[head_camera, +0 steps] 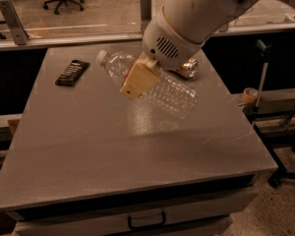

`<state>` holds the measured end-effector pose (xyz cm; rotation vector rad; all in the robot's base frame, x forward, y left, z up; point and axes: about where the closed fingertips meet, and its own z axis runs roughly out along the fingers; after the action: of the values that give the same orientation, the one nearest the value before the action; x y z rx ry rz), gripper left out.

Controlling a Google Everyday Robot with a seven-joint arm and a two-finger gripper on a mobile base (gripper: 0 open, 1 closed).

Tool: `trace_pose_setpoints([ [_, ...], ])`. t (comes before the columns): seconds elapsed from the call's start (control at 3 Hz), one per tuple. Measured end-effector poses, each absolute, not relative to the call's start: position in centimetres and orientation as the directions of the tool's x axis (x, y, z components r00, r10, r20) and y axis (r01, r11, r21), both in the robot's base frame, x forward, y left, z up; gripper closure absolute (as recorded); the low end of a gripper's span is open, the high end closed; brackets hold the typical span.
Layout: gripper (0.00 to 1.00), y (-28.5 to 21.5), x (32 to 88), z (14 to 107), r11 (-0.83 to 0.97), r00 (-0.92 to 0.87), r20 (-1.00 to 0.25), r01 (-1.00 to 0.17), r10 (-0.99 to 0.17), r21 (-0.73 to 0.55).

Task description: Place water bottle upright

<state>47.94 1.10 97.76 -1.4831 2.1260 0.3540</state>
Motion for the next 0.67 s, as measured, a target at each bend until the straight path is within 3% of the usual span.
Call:
trace_pose_setpoints([
  [0.67,1.0,0.82,48.46,98.0,0.352,-0.231,-0.596,-0.931,-0.769,-0.093],
])
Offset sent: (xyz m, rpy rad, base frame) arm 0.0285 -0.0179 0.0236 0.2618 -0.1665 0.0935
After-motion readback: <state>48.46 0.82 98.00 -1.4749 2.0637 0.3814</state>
